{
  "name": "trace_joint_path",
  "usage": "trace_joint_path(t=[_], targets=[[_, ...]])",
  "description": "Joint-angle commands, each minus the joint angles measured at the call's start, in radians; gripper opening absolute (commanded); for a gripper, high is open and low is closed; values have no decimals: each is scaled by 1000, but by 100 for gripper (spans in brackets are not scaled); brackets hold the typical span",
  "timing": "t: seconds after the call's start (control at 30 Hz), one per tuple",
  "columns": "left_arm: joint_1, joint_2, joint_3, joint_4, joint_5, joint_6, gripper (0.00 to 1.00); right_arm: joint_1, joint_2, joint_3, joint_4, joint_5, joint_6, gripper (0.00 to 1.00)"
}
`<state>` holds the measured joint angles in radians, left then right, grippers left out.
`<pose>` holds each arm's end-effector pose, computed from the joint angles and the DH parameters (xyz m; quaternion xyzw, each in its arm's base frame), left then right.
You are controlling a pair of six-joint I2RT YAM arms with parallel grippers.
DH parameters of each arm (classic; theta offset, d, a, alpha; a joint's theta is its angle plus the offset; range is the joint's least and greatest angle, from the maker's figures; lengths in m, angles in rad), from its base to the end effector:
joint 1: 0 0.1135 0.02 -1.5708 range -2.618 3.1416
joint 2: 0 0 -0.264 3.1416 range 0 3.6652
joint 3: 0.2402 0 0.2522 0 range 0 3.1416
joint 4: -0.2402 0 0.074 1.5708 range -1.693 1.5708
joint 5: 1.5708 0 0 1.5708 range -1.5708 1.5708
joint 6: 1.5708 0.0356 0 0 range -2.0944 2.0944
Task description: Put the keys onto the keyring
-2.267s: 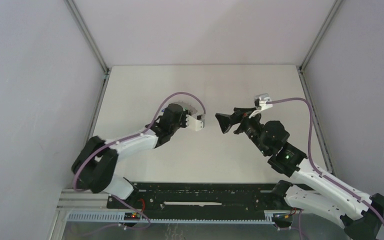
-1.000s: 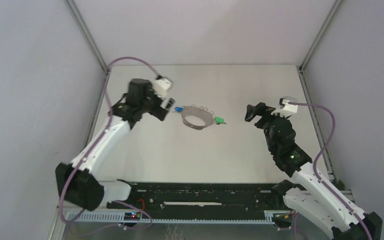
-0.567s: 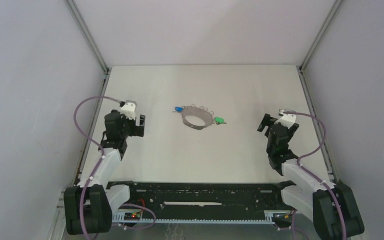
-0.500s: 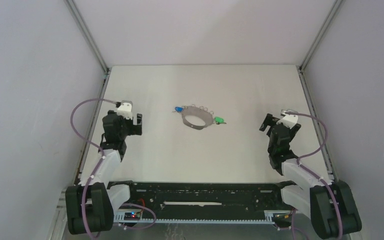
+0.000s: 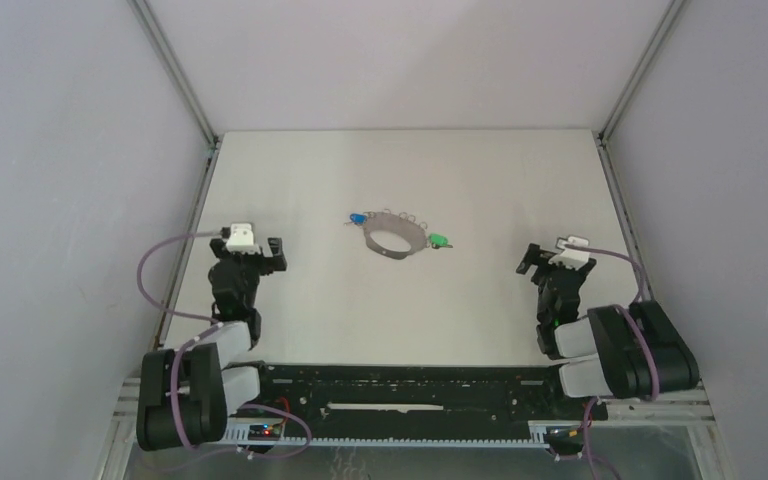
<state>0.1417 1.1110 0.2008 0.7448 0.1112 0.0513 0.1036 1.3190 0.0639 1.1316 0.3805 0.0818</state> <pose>0.2069 0.0255 0.1755 0.0015 0.7628 0.0200 0.6464 0.1939 0.0069 0.1418 0.1172 0.7372 -0.0809 0.6605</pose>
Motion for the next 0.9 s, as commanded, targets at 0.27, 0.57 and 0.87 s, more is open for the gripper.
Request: trace_joint_path(t=[0.27,0.57,0.87], targets=[[-48,145,-20,327,-97,-37,100,-83,38,181,-154,-179,4,100],[-47,143,-35,362,-98,-38,100,-96,38,170,-130,-216,1,100],[-48,149,-28,354,-99,-38,100,-96,39,170,-131,-217,1,100]])
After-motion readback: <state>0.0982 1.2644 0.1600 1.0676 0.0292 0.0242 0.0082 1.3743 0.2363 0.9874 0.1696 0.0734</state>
